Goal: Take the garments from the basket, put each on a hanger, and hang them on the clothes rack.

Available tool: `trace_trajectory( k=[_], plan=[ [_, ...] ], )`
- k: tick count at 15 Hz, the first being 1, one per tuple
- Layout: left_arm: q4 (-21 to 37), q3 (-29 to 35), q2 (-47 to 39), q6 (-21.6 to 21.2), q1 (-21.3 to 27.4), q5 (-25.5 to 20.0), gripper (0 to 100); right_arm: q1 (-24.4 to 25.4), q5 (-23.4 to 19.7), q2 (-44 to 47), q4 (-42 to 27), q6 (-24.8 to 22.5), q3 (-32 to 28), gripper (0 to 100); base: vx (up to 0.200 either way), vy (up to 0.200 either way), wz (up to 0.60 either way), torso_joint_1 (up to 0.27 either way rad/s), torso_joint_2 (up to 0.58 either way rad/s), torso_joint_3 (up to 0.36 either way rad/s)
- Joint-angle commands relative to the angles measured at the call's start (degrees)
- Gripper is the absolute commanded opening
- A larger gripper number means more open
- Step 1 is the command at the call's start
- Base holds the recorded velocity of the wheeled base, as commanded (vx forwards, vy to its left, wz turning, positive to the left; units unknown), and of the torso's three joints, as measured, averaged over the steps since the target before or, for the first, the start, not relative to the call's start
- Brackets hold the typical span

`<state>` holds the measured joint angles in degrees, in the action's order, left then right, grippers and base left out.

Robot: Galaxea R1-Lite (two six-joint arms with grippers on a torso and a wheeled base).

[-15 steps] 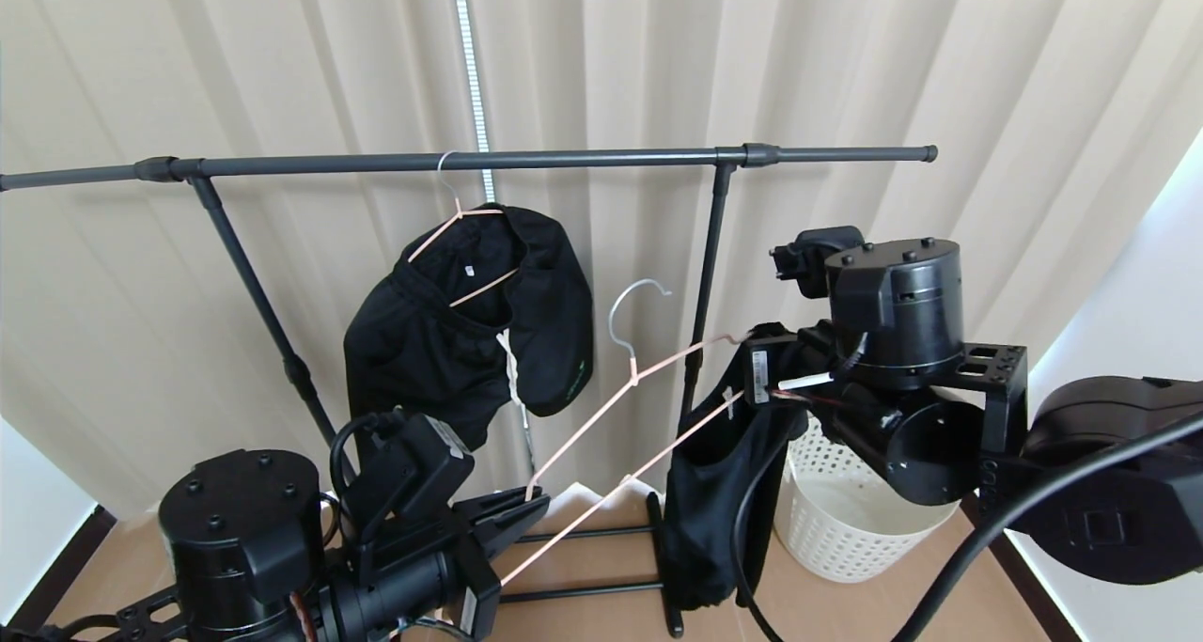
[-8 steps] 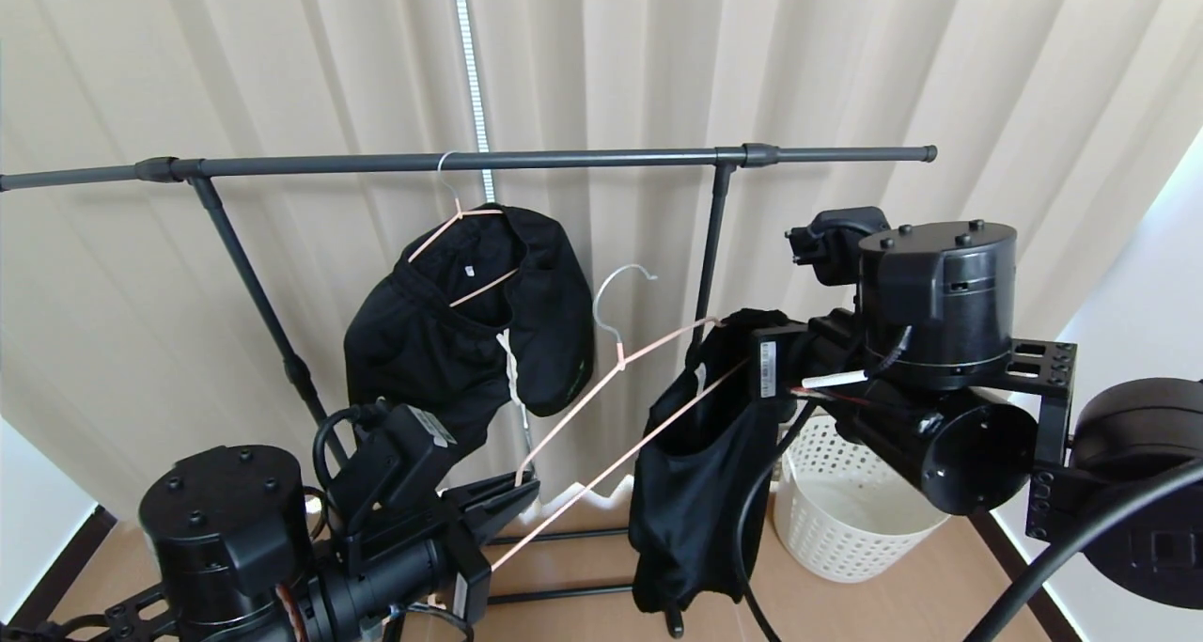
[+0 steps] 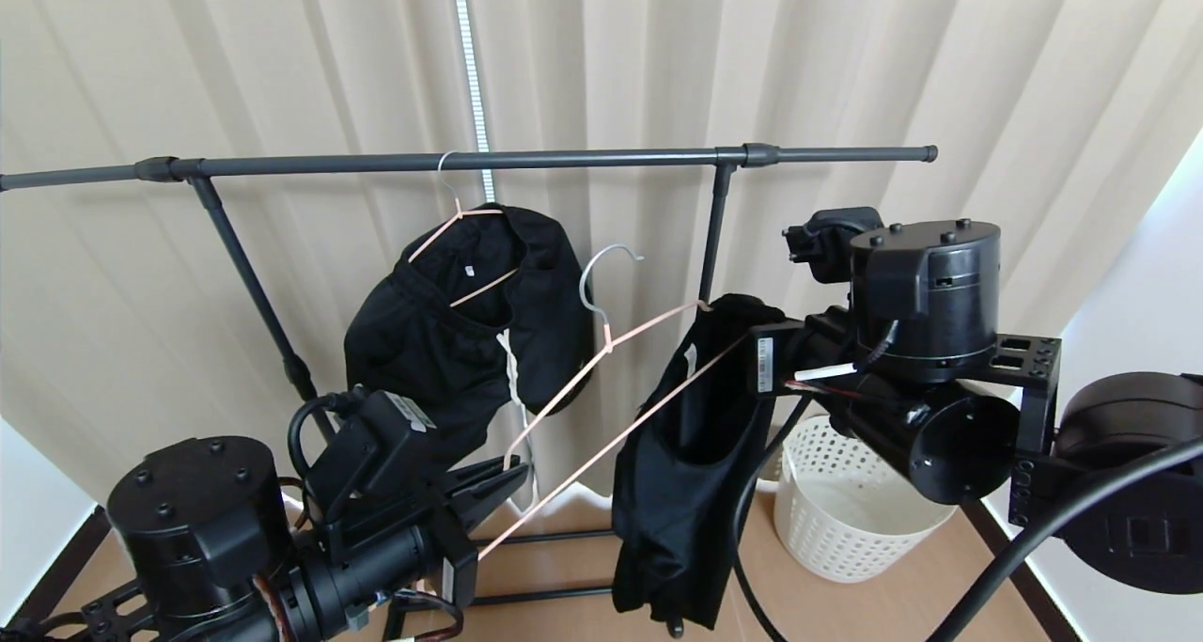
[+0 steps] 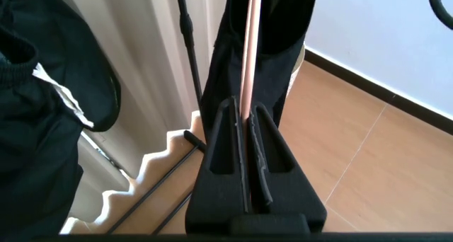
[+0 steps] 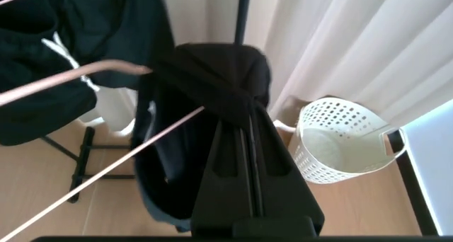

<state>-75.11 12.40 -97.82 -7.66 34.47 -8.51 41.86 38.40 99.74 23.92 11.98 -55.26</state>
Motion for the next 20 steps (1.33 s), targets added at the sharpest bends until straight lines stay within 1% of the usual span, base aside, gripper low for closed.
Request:
trace_trajectory(
  k=[1, 3, 7, 10, 11, 13, 15, 16, 18, 20],
  plan=[
    [0.0, 0.0, -1.1, -0.2, 0.4, 0.1, 0, 2.7, 0.0, 0.4, 0.0, 0.7, 0.0, 0, 0.000, 0.000, 0.00, 0.000, 0.00, 0.000],
    [0.0, 0.0, -1.7, -0.1, 1.2, 0.1, 0, 5.4, 0.1, 0.3, 0.0, 2.2, 0.0, 0, 0.000, 0.000, 0.00, 0.000, 0.00, 0.000],
    [0.0, -0.4, -1.8, 0.0, 2.3, 0.1, 0, 8.5, 0.0, 0.3, 0.0, 4.5, -0.5, 0, 0.000, 0.000, 0.00, 0.000, 0.00, 0.000],
    [-0.2, -0.8, -1.7, 0.0, 2.4, 0.0, 0, 9.5, -0.1, 0.3, 0.1, 5.7, -0.7, 0, 0.000, 0.000, 0.00, 0.000, 0.00, 0.000],
    [-1.3, -1.1, -1.8, 0.0, 2.5, -0.1, 0, 10.1, -0.2, 0.1, 0.1, 6.6, -1.1, 0, 0.000, 0.000, 0.00, 0.000, 0.00, 0.000],
    [-2.6, -1.9, -2.2, 0.0, 2.5, -0.2, 0, 10.2, -2.8, -0.7, 2.1, 7.4, -0.8, 0, 0.000, 0.000, 0.00, 0.000, 0.00, 0.000],
    [-3.9, -2.6, -2.6, 0.0, 3.1, -0.9, 0, 10.2, -4.5, -2.1, 3.9, 7.4, -0.2, 0, 0.000, 0.000, 0.00, 0.000, 0.00, 0.000],
    [-3.9, -2.6, -2.6, 0.0, 3.1, -0.9, 0, 10.2, -4.5, -2.1, 3.9, 7.4, -0.2, 0, 0.000, 0.000, 0.00, 0.000, 0.00, 0.000],
    [-5.6, -2.9, -3.4, 0.0, 3.2, -1.2, 0, 10.3, -7.8, -4.6, 4.0, 7.5, 0.8, 0, 0.000, 0.000, 0.00, 0.000, 0.00, 0.000],
    [-6.5, -3.1, -3.5, 0.0, 3.1, -1.2, 0, 11.4, -9.8, -5.9, 4.0, 7.9, 1.9, 0, 0.000, 0.000, 0.00, 0.000, 0.00, 0.000]
  ],
)
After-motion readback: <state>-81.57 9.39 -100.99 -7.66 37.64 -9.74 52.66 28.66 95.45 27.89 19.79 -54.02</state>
